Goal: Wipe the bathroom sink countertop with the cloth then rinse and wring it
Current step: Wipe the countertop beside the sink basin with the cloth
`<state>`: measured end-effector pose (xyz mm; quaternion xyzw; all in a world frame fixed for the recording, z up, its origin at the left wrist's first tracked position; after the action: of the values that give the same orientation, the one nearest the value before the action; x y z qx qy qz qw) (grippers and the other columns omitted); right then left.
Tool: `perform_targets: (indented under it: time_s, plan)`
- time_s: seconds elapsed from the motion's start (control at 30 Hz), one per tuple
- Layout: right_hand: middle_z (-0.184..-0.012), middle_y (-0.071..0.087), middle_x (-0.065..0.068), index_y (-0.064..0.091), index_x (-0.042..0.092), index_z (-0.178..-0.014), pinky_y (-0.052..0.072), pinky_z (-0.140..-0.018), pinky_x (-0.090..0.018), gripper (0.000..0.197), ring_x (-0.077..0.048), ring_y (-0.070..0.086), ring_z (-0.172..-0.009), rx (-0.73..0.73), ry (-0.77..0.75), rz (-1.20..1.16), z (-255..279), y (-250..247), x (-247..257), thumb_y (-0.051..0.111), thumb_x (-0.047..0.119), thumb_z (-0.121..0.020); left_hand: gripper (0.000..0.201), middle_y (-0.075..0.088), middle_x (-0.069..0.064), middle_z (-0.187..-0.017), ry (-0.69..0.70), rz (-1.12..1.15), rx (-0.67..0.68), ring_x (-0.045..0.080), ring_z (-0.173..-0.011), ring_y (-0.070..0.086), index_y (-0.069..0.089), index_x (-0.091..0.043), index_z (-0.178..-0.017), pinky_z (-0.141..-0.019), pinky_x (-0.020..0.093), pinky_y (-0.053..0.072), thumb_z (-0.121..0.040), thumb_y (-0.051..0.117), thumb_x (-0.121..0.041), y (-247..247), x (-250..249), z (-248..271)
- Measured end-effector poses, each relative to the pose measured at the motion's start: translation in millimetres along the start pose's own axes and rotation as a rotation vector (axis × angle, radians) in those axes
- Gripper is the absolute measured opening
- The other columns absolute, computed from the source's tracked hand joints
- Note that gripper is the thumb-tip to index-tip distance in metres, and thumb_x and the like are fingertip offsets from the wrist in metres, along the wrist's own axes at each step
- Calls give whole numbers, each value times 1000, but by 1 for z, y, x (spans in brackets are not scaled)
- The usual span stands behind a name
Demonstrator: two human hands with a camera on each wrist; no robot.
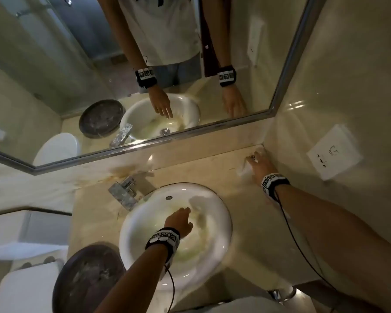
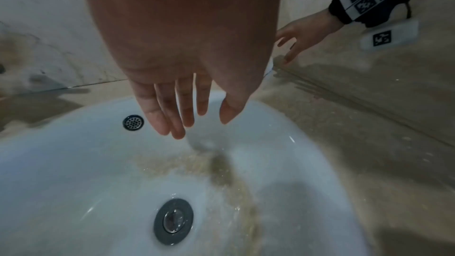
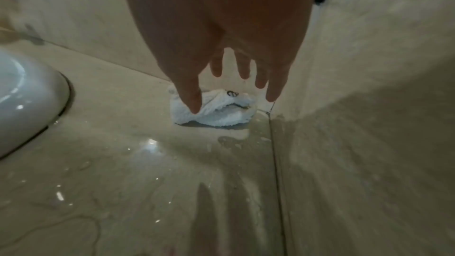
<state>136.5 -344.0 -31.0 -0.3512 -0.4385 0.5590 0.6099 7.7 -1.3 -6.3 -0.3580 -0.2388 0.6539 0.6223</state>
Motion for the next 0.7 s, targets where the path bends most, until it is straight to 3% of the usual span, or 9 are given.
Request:
perform_targets:
  time_s: [0.07, 0.17, 0.3, 0.43, 0.6, 0.7]
  plan:
    - [-166, 13, -10, 33, 24, -154, 26, -119, -47, 73, -37, 13, -151, 11, -19, 87, -6, -7, 5, 63, 15, -88, 51, 48, 0, -143, -15, -1, 3, 22, -127, 52, 39, -21, -146, -104, 35, 45, -98, 52, -31, -2, 4, -4]
    - [-164, 20, -12, 41, 21, -149, 24, -119, -49, 60, -36, 15, -150, 51, -36, 136, -17, -8, 12, 60, 32, -94, 55, 45, -1, -147, -18, -26, 24, 21, -131, 48, 34, -22, -150, -105, 36, 44, -98, 51, -30, -1, 8, -10]
    - [-160, 28, -13, 40, 18, -146, 25, -117, -49, 71, -34, 21, -149, 53, -32, 175, -28, 3, 14, 66, 50, -88, 63, 36, -4, -155, 19, -17, 11, 20, -136, 41, 25, -27, -156, -106, 35, 42, -98, 50, -28, -1, 5, -18]
    - [-141, 48, -13, 39, 16, -141, 42, -100, -46, 75, -37, 46, -128, 49, -37, 201, -29, 5, 10, 72, 43, -80, 70, 26, -6, -162, 108, -38, 10, 20, -142, 35, 17, -30, -158, -110, 37, 39, -98, 52, -28, 0, -9, -23]
    - [-127, 56, -15, 41, 16, -138, 49, -90, -45, 61, -36, 56, -110, -79, -9, 130, -19, 4, -4, 68, 30, -85, 74, 15, -8, -166, 227, -80, 83, 19, -148, 26, 13, -33, -159, -115, 41, 34, -97, 53, -29, 12, -35, -27]
    - [-134, 52, -18, 38, 15, -141, 52, -87, -46, 61, -40, 55, -115, -108, 72, -16, -5, 10, -14, 66, 21, -88, 73, 14, -7, -166, 286, -122, 141, 22, -148, 26, 12, -31, -159, -114, 44, 35, -97, 51, -27, 25, -51, -24]
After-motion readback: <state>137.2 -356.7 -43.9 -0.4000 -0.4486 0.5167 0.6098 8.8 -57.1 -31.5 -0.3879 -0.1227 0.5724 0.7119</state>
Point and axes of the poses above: each hand's wrist, its own z-axis away from the middle knuckle, its own y-axis out of the palm, x = y × z, the point moved 1 cm from there along -z, towards the middle knuckle
